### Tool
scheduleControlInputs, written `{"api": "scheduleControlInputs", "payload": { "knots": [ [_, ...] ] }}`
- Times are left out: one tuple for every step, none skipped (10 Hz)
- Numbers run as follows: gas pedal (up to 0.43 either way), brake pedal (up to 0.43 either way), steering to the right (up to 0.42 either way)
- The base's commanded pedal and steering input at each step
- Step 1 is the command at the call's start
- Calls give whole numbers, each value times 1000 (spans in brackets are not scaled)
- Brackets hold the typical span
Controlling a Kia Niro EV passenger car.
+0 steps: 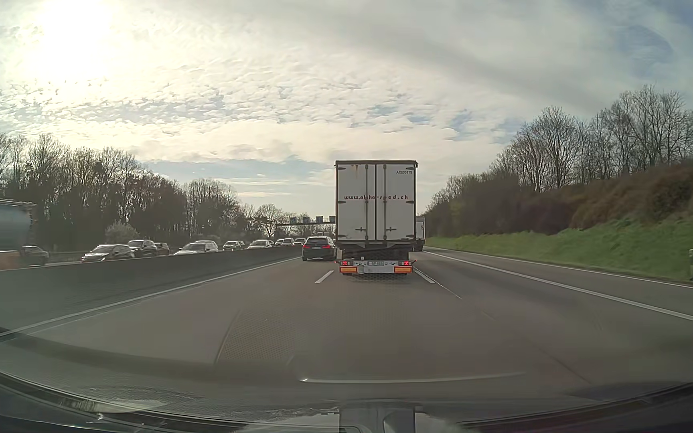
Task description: Follow the waypoints while adhering to traffic rules and regulations
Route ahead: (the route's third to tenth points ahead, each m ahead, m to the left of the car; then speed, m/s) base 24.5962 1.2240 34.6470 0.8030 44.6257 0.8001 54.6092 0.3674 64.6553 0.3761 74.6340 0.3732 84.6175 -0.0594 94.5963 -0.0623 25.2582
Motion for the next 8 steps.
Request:
{"api": "scheduleControlInputs", "payload": {
  "knots": [
    [311,0,-2],
    [311,0,-2],
    [311,0,-2],
    [311,0,-2],
    [311,0,-2],
    [299,0,-2],
    [299,0,-3],
    [287,0,-3]
  ]
}}
